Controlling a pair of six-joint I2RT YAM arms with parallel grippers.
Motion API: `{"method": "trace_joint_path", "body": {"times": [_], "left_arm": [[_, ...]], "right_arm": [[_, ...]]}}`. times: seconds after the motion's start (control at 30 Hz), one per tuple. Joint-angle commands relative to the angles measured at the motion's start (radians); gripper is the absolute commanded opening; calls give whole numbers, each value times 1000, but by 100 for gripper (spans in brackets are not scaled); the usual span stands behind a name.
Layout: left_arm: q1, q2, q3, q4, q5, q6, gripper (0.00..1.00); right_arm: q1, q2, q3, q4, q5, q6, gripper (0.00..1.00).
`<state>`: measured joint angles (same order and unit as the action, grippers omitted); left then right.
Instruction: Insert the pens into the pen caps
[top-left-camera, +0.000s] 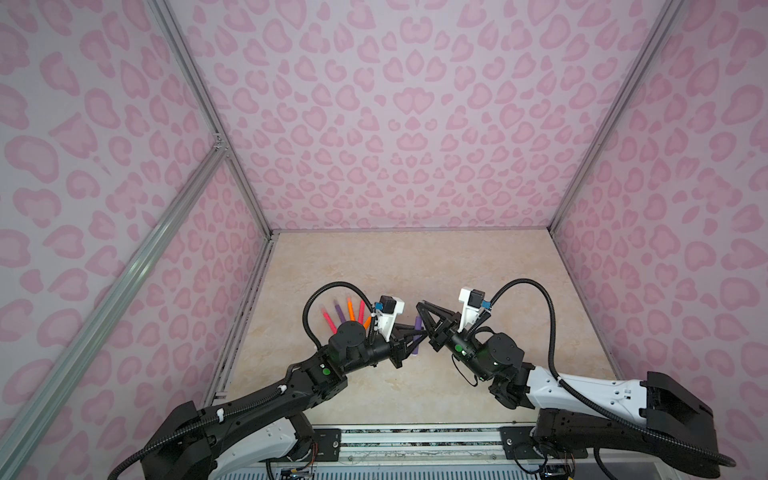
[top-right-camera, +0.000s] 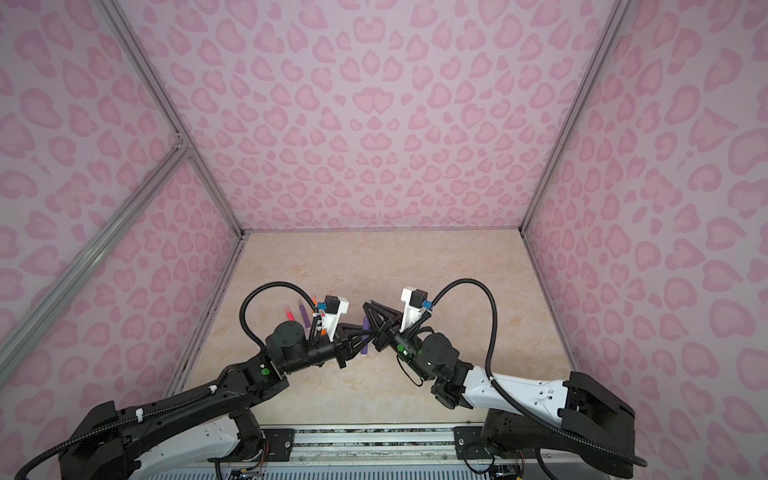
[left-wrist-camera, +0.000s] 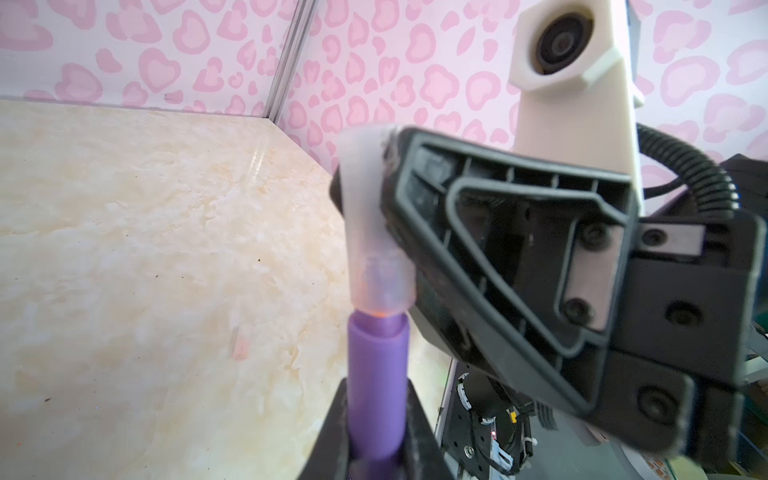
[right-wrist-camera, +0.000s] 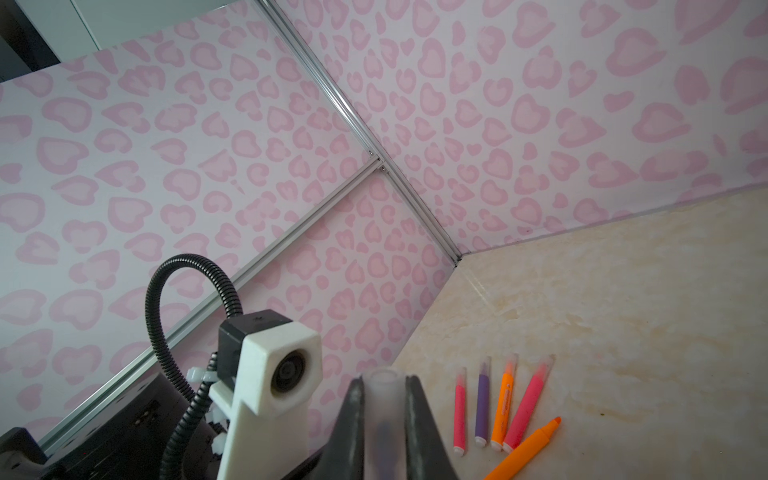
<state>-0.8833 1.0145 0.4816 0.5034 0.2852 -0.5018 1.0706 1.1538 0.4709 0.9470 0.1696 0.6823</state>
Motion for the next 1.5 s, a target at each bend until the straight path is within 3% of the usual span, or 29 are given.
{"method": "trace_joint_path", "body": {"times": [0.0, 0.3, 0.6, 0.9, 1.03, 1.13, 1.37, 1.47], "left_arm": [[0, -3, 5, 122, -53, 18, 3], [-14, 9, 17, 107, -67, 34, 3], [-16, -11, 20, 87, -83, 37, 3], [-16, -18, 24, 75, -89, 45, 3], [-17, -1, 29, 69, -93, 48, 3], [-19, 21, 37, 59, -103, 49, 3], [-60, 116, 118, -82, -254, 96, 3], [-109, 177, 191, -189, -366, 135, 3]], "right_arm": [[18, 0, -10, -38, -58, 0, 0], [27, -31, -18, -71, -22, -2, 0], [71, 15, 53, -128, -42, -108, 6], [70, -39, 29, -153, -14, -153, 30], [70, -103, 26, -227, 32, -154, 54], [69, -172, 17, -290, 76, -159, 65], [28, -308, 62, -609, 294, -61, 65], [-40, -313, 100, -732, 254, -11, 63]]}}
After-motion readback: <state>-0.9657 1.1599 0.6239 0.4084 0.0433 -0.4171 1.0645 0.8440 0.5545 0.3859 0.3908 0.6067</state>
